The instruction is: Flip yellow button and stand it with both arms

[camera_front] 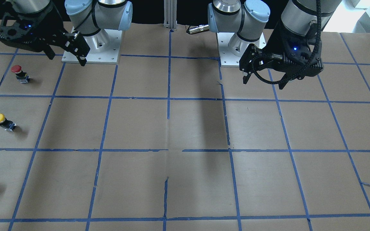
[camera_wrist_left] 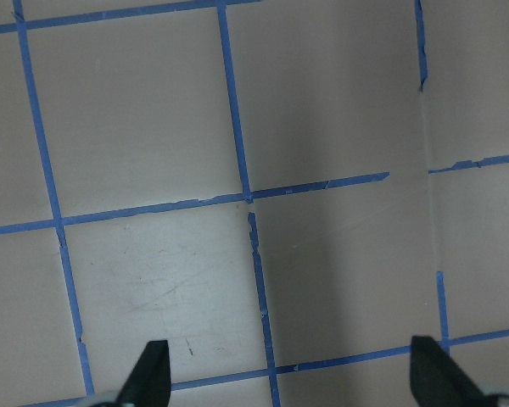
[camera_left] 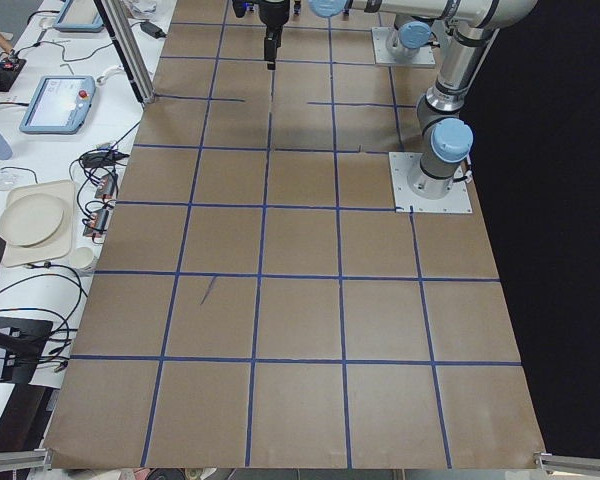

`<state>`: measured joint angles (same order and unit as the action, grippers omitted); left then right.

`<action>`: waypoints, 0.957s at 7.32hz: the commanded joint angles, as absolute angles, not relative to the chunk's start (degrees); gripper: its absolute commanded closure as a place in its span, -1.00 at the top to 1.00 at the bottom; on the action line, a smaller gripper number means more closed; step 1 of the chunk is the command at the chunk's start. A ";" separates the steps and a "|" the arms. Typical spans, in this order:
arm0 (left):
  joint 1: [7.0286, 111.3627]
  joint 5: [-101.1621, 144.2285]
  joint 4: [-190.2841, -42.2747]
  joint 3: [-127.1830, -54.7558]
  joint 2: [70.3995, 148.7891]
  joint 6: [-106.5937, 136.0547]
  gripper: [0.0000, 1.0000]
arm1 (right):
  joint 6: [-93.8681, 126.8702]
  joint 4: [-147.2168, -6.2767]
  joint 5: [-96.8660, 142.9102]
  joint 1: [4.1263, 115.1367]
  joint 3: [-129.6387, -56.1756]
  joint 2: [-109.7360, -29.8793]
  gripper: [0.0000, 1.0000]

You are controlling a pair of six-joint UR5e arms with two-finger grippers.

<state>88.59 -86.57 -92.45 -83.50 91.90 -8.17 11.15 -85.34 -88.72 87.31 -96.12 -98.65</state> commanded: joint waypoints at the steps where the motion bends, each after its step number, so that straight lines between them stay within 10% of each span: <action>1: 88.59 -86.57 -92.46 -83.58 91.85 -8.17 0.99 | 12.40 -85.78 -90.16 89.74 -97.47 -99.05 1.00; 7: 89.12 -87.80 -92.20 -84.46 91.58 -8.26 1.00 | 11.69 -85.34 -90.79 89.30 -96.86 -99.40 0.99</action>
<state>89.06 -87.62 -92.27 -84.30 91.71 -8.23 11.82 -85.62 -91.06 89.30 -97.01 -99.08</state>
